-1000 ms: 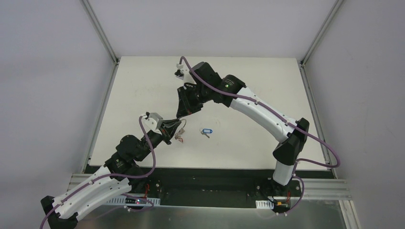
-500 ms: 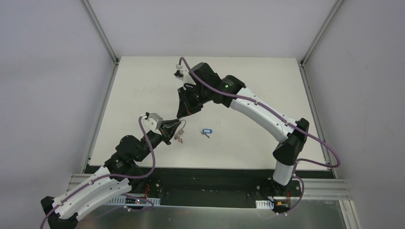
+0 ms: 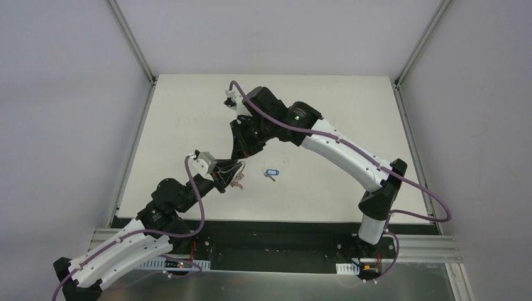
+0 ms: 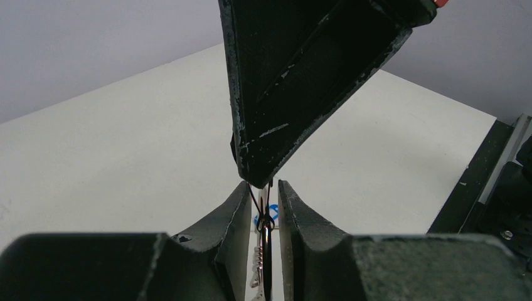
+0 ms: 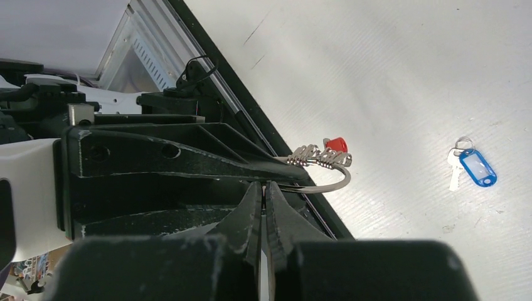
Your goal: Put the keys on the keyring
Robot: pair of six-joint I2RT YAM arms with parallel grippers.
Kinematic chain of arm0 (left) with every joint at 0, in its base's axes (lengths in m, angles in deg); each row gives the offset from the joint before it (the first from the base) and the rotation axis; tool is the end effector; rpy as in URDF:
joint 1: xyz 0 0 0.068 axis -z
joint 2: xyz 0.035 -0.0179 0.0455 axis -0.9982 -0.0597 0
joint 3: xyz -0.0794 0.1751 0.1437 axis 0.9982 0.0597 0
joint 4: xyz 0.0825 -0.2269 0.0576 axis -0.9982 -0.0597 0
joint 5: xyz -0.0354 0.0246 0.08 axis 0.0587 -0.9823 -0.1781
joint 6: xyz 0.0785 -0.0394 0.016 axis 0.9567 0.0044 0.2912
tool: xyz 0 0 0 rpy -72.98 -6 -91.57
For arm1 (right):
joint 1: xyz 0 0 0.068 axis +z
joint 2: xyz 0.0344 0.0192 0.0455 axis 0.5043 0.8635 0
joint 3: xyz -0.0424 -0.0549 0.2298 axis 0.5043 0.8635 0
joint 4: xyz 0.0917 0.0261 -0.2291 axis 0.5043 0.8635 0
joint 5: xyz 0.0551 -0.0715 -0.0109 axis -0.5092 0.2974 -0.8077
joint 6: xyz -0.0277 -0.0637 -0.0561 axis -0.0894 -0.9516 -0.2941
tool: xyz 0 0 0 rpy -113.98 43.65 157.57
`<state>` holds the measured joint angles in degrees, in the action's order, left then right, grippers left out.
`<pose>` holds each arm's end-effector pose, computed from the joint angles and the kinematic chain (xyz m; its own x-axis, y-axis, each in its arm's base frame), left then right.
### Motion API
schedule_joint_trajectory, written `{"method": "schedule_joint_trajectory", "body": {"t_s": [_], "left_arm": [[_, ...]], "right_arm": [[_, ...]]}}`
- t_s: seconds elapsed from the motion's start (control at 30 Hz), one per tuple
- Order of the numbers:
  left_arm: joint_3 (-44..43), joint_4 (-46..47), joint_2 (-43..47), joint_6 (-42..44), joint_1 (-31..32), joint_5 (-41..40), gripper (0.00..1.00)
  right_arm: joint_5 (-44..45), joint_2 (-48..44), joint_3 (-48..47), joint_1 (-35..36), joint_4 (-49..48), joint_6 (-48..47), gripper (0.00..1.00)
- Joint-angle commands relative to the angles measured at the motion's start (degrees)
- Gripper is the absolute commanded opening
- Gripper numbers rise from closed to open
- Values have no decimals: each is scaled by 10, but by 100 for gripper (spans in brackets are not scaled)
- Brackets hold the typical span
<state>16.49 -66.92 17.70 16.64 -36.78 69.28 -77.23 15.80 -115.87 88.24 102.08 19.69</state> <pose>0.1226 -0.1376 0.2955 0.1519 -0.1896 -0.9700 0.7249 0.6885 -0.0210 0.1956 0.3566 0.3495 -0.4582 -0.4735 -0.7522 -0.8763 0.3824 0.2930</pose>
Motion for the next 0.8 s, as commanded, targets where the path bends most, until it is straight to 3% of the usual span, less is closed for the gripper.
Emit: {"method": "schedule_joint_trajectory", "body": {"t_s": [0.0, 0.33, 0.77], "left_arm": [[7, 38, 2, 23, 7, 15, 20], [12, 43, 7, 31, 8, 9, 12], [13, 36, 21, 35, 13, 11, 19]], "right_arm": [[22, -27, -31, 10, 22, -8, 0], [37, -35, -24, 13, 24, -10, 0], [58, -53, -8, 12, 12, -2, 0]]}}
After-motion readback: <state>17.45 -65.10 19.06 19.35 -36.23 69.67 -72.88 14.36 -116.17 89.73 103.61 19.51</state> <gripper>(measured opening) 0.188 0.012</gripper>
